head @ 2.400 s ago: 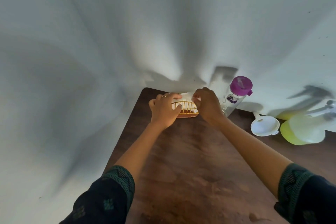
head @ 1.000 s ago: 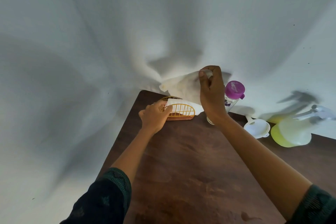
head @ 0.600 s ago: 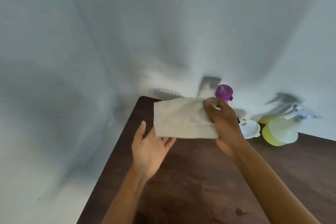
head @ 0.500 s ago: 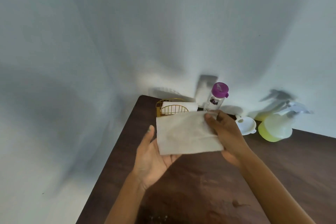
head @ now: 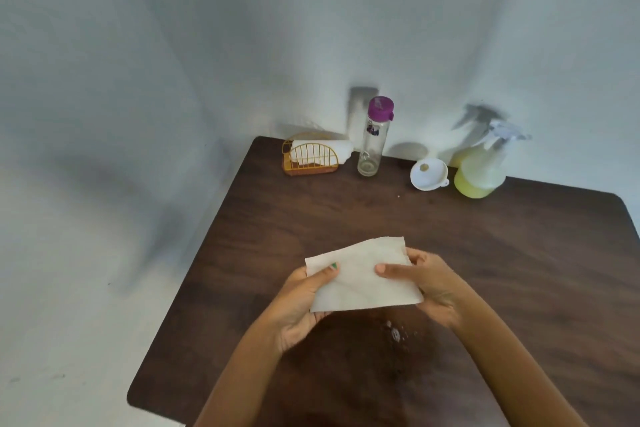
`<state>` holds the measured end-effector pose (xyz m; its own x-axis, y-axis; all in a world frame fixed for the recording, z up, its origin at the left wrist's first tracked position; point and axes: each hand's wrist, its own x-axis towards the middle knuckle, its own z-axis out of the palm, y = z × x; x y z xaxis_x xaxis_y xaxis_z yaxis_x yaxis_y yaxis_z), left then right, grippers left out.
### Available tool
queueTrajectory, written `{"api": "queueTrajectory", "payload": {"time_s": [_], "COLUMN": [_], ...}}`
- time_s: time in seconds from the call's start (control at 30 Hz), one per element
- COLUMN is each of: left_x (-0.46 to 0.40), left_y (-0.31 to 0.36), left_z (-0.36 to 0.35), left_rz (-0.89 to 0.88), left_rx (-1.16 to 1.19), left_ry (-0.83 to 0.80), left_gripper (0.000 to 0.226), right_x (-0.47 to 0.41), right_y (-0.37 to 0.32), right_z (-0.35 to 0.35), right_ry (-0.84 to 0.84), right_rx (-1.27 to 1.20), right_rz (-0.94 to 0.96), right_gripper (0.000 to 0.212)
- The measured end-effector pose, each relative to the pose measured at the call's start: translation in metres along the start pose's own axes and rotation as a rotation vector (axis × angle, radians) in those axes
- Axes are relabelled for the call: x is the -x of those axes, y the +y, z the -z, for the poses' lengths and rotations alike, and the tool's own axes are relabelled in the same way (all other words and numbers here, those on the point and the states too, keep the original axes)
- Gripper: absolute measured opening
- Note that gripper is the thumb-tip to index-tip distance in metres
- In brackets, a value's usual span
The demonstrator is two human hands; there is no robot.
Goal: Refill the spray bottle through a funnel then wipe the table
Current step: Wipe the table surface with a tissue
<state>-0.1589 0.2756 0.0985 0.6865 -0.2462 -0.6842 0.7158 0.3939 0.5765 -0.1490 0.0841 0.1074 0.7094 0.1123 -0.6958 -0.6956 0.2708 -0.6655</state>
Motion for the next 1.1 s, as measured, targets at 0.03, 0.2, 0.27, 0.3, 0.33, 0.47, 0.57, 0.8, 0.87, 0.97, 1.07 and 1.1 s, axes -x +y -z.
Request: {"api": "queueTrajectory", "payload": {"time_s": [0.03,0.2,0.27,0.3,0.33,0.47,0.57,0.8,0.87,0.97,1.07,1.1], "left_x": [0.001,0.003,0.005,0.007,0.009,0.023,0.028,0.025,0.027,0.031,0.032,0.032], "left_y": [-0.009,-0.048,-0.060,-0.065,-0.069,-0.072,-0.070,-0.078,-0.078,-0.080,-0.084,-0.086], "left_z": [0.000,-0.013,-0.024,-0.029,-0.034,-0.045,-0.039,-0.046,-0.046,-0.049,-0.051,-0.053], "left_rz": [-0.021,-0.174,-0.217,-0.226,-0.233,-0.183,-0.164,-0.193,-0.197,-0.198,-0.213,-0.218], "left_rx": [-0.064,-0.345,-0.373,-0.364,-0.338,0.032,0.254,0.233,0.234,0.192,0.116,0.085], "left_ry": [0.039,0.210,0.218,0.208,0.186,0.100,-0.019,0.169,0.174,0.143,0.164,0.176], "left_gripper": [0.017,0.026,0.029,0.028,0.026,0.033,0.046,0.024,0.027,0.026,0.021,0.020], "right_x": [0.002,0.013,0.016,0.018,0.019,0.029,0.040,0.053,0.048,0.039,0.036,0.037], "right_y": [0.006,0.038,0.052,0.058,0.062,0.068,0.064,0.047,0.044,0.047,0.053,0.055], "right_z": [0.000,-0.010,-0.016,-0.018,-0.021,-0.022,-0.016,0.002,0.010,0.017,0.019,0.019], "right_ry": [0.115,0.400,0.384,0.354,0.319,0.203,0.056,0.177,0.299,0.108,-0.139,-0.204], "right_rx": [0.180,0.822,0.911,0.927,0.927,0.838,0.825,0.505,0.445,0.241,-0.108,-0.177], "right_rz": [0.100,0.647,0.792,0.841,0.868,0.816,0.716,0.670,0.637,0.360,0.090,0.042], "right_gripper": [0.039,0.025,0.034,0.037,0.038,0.026,0.022,0.016,0.012,0.045,0.064,0.057]}}
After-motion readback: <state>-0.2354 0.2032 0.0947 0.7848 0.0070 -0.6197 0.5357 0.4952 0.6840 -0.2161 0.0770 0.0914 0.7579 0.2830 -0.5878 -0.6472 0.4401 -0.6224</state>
